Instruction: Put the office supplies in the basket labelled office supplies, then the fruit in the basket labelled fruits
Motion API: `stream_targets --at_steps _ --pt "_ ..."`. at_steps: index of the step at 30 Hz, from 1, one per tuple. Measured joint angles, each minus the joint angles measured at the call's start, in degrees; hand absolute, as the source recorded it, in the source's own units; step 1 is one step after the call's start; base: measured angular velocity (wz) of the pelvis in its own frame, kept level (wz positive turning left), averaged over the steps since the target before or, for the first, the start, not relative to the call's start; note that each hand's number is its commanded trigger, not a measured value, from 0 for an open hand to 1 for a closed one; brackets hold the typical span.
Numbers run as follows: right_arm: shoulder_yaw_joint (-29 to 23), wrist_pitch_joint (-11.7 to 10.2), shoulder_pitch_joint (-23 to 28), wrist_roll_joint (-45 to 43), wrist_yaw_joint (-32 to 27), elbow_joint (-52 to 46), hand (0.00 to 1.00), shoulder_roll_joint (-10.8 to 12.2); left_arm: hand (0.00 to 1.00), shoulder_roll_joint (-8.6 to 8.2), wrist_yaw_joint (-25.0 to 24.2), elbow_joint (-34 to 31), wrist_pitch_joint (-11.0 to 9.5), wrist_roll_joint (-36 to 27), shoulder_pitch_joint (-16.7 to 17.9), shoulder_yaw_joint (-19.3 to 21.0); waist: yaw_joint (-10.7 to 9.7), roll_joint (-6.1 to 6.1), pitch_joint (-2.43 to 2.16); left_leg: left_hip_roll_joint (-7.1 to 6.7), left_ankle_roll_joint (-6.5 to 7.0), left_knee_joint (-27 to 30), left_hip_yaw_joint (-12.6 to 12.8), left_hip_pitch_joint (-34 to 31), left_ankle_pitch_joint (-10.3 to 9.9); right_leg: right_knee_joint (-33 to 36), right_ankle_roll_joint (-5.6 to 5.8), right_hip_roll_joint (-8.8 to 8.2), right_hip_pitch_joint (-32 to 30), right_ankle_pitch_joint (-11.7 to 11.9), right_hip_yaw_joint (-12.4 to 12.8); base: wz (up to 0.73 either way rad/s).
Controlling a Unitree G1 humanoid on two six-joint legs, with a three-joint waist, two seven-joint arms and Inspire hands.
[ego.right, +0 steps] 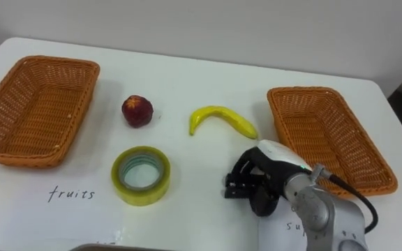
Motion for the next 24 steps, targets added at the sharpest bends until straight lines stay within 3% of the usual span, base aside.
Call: stream_targets --at_steps 18,24 --pt "1.46 0.28 -0.49 -0.42 -5.37 2.13 1.00 0.40 0.00 -0.12 1.17 -0.14 -0.01 0.05 -0.78 -0.64 0.15 0.15 0.02 0.09 -0.03 -0.34 -0.58 0.00 0.01 0.19 0.01 0.06 0.19 0.02 -0.58 0.02" --pt "1.40 0.22 -0.90 0.66 -5.34 1.59 1.00 0.35 0.00 -0.15 1.10 -3.87 0.02 0.03 -0.33 -0.97 0.22 0.28 0.03 0.11 -0.02 -0.42 -0.07 -0.01 0.01 0.42 0.00 0.13 -0.11 0.02 0.24 -0.04"
